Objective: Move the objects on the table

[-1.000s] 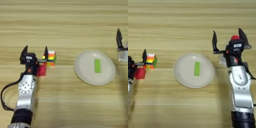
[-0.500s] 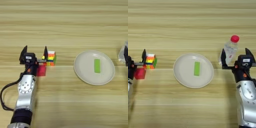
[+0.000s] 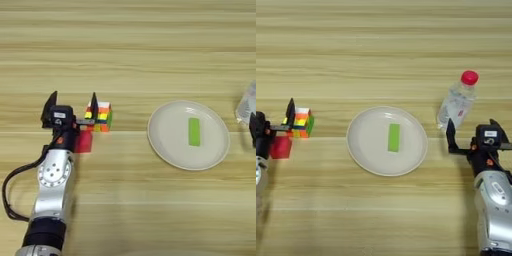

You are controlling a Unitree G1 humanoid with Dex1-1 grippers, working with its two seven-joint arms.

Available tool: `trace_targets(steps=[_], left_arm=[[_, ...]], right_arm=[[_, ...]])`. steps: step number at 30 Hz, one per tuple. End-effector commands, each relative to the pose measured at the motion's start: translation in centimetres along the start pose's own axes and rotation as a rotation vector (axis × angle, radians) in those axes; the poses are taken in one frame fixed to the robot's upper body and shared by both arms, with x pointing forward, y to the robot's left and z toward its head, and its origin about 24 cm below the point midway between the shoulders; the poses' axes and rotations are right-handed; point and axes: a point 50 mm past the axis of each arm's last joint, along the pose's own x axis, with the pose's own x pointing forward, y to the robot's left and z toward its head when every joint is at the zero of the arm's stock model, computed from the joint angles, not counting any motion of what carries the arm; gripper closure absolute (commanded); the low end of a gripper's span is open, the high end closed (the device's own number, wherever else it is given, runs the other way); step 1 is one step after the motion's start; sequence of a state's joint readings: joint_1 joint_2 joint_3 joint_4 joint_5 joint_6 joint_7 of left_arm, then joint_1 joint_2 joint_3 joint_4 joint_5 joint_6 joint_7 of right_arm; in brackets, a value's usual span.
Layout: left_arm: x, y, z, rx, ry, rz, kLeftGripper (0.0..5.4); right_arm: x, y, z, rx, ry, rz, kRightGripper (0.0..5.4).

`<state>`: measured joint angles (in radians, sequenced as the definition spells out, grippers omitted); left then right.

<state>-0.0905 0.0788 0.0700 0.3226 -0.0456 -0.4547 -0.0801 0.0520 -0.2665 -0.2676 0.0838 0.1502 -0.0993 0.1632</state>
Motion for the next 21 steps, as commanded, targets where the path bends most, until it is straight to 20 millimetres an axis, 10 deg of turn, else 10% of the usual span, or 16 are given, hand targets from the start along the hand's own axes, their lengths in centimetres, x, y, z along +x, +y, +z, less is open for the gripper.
trace_targets(steps=[1,21], left_arm=[[-0.1,-0.8,-0.3,-0.011,0.020,-0.024,0.00],[-0.1,-2.8,-1.4,-0.031,0.072,-0.088,0.00]], right_arm=[[0.4,-0.2,0.1,-0.011,-0.012,0.000,0.02],[0.5,0.1,0.1,-0.005,-0.019,0.007,0.02]])
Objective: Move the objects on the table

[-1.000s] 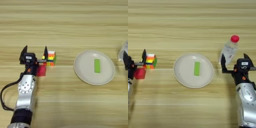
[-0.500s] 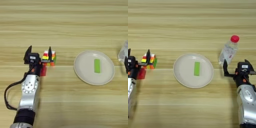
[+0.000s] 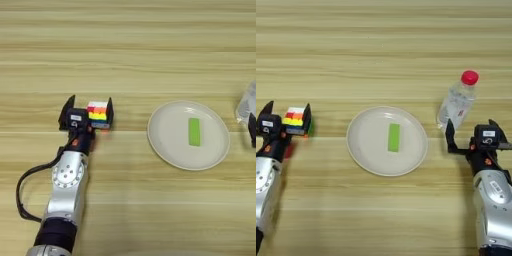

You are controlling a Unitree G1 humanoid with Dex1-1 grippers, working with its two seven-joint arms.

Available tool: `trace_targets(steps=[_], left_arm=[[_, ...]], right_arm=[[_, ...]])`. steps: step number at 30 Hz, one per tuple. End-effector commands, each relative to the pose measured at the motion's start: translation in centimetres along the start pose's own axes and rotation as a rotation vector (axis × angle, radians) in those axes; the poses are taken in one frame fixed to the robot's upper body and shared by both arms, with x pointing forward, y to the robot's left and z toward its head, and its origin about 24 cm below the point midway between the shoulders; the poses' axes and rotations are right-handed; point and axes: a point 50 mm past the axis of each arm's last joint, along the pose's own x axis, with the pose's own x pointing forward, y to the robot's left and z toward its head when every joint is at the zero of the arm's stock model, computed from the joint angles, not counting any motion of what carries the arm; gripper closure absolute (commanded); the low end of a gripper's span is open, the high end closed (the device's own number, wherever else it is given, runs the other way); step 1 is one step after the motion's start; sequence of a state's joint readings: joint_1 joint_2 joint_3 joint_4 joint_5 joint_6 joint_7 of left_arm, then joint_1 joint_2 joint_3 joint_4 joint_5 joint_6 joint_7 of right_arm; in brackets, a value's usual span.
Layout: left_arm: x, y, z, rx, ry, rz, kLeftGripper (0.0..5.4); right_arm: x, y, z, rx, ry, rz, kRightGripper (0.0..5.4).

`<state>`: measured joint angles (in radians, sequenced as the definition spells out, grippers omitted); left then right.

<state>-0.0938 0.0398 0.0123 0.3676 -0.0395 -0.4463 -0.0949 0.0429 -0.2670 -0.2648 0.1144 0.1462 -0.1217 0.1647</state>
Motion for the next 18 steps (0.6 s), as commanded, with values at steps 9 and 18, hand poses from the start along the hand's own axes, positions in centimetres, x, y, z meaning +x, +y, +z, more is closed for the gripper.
trace_targets(steps=[9,18], left_arm=[[0.17,-0.59,-0.95,0.013,0.042,-0.025,0.00],[0.24,-0.58,-1.41,0.010,0.058,-0.020,0.00]], right_arm=[[0.41,0.20,0.45,0.000,-0.023,0.004,0.02],[0.43,0.21,0.42,0.002,-0.024,0.004,0.02]])
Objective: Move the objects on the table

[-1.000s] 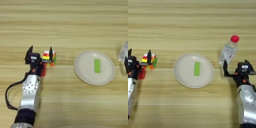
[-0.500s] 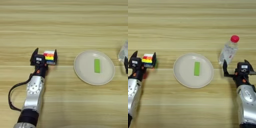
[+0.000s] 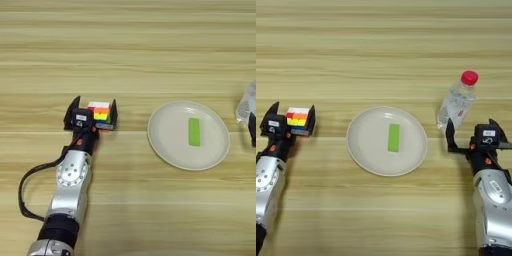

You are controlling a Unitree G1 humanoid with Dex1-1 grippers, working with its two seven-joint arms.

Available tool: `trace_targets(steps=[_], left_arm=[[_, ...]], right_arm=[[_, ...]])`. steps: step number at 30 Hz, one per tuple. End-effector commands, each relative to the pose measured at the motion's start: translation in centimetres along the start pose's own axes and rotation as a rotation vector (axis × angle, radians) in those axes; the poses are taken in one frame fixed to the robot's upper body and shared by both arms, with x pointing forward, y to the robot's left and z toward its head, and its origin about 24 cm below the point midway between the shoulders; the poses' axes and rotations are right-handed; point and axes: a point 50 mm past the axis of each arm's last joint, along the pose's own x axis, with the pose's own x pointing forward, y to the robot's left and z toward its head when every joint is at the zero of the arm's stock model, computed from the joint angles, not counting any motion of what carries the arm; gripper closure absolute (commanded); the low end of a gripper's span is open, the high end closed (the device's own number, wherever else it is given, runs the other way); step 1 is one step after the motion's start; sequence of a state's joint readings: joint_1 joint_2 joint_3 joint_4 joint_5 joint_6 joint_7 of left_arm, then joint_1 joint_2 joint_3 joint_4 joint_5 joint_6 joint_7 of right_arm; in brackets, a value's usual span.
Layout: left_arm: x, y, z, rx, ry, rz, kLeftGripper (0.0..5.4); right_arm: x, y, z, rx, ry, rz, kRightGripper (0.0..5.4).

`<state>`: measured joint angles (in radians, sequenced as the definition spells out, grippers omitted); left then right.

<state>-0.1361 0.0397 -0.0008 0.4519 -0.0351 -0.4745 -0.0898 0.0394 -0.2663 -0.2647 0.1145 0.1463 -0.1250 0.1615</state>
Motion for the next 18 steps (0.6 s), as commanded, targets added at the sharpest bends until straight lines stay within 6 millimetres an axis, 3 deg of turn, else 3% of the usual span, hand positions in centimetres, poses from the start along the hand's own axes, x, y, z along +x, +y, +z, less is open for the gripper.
trace_targets(steps=[1,18], left_arm=[[-0.3,-0.1,-0.8,0.012,0.044,-0.001,0.00],[-1.2,0.6,0.4,0.079,0.205,-0.033,0.00]], right_arm=[[0.4,0.2,0.3,0.002,-0.018,0.007,0.02],[0.2,0.6,0.2,0.019,-0.020,0.001,0.02]])
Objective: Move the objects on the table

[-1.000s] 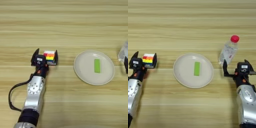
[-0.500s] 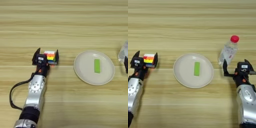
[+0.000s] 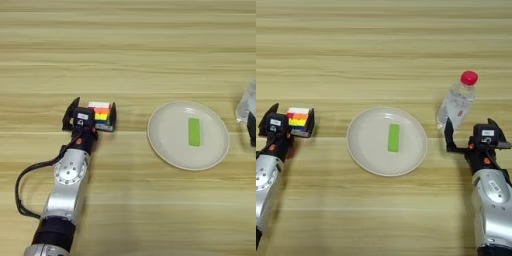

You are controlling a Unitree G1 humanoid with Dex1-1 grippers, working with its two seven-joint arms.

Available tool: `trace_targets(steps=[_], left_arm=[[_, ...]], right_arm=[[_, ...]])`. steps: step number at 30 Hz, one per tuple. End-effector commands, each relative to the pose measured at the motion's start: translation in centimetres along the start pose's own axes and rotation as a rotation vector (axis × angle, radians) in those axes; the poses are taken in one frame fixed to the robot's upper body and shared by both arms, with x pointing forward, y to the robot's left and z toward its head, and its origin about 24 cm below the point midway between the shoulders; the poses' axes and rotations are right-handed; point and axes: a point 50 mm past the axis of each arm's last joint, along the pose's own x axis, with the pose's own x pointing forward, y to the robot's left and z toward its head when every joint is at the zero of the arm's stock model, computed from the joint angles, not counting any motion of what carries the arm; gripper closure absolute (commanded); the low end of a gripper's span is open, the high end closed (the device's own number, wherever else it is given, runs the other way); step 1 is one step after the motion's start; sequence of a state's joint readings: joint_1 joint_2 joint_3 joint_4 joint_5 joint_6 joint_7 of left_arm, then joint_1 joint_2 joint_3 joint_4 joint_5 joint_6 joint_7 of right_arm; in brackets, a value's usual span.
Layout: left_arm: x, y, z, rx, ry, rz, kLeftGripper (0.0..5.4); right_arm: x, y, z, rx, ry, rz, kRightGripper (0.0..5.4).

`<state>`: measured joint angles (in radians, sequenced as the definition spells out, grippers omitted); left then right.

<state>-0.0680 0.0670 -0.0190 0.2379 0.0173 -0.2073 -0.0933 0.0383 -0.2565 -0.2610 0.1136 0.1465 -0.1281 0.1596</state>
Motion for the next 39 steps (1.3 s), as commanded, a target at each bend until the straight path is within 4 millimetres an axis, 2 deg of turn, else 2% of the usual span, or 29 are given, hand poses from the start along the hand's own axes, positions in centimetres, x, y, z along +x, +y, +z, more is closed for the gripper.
trace_targets(steps=[1,9,27,39], left_arm=[[-0.8,0.4,-0.2,0.020,0.087,-0.005,0.00],[-0.9,1.0,-0.1,0.054,0.161,-0.032,0.00],[0.4,1.0,-0.6,0.111,0.268,-0.123,0.00],[0.2,1.2,-1.7,0.055,0.330,-0.131,0.00]], right_arm=[[0.2,0.3,0.3,0.011,-0.017,0.000,0.02],[0.2,0.7,0.1,0.029,-0.014,-0.001,0.02],[0.1,1.1,0.1,0.052,-0.021,-0.020,0.02],[0.1,1.2,0.3,0.056,-0.031,-0.029,0.02]])
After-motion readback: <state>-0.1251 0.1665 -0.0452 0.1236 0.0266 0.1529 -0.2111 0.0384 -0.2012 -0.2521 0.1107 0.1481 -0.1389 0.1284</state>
